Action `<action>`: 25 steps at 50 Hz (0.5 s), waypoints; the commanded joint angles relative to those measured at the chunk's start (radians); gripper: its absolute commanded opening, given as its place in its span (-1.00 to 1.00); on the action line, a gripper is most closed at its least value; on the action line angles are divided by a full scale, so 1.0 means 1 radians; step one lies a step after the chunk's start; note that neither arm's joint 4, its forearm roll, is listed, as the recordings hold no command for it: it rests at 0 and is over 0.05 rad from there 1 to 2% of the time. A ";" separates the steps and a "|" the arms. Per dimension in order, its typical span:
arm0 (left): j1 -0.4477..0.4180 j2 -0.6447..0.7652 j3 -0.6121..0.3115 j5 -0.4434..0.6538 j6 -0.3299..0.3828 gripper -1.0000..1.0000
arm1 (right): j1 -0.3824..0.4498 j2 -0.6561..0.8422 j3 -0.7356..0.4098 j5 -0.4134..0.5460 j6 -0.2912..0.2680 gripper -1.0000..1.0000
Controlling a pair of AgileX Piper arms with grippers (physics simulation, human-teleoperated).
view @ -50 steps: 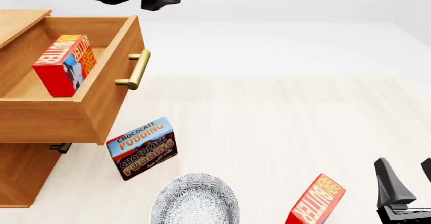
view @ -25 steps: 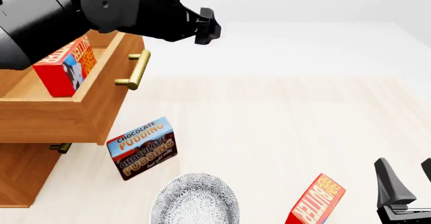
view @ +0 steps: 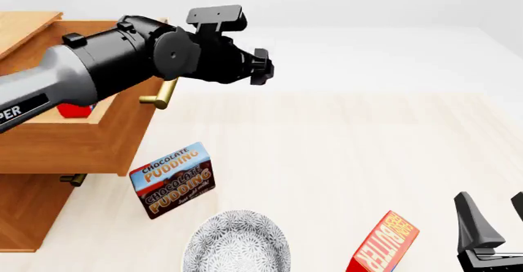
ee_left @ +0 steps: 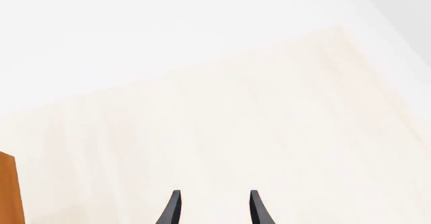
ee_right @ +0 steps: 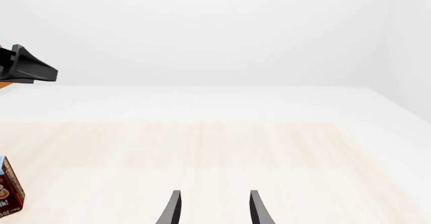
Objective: Put the butter at the front in the top drawer of the cabinet and close it.
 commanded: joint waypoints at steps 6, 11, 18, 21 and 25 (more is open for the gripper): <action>0.031 0.023 0.085 -0.072 -0.037 1.00 | 0.000 -0.008 0.001 0.006 0.000 1.00; 0.049 0.019 0.098 -0.074 -0.039 1.00 | 0.000 -0.007 0.001 0.006 0.000 1.00; 0.061 0.018 0.116 -0.076 -0.043 1.00 | 0.000 -0.008 0.001 0.006 0.000 1.00; 0.070 0.011 0.128 -0.079 -0.042 1.00 | 0.000 -0.007 0.001 0.006 0.000 1.00; 0.084 0.009 0.147 -0.090 -0.043 1.00 | -0.001 -0.007 0.001 0.006 0.000 1.00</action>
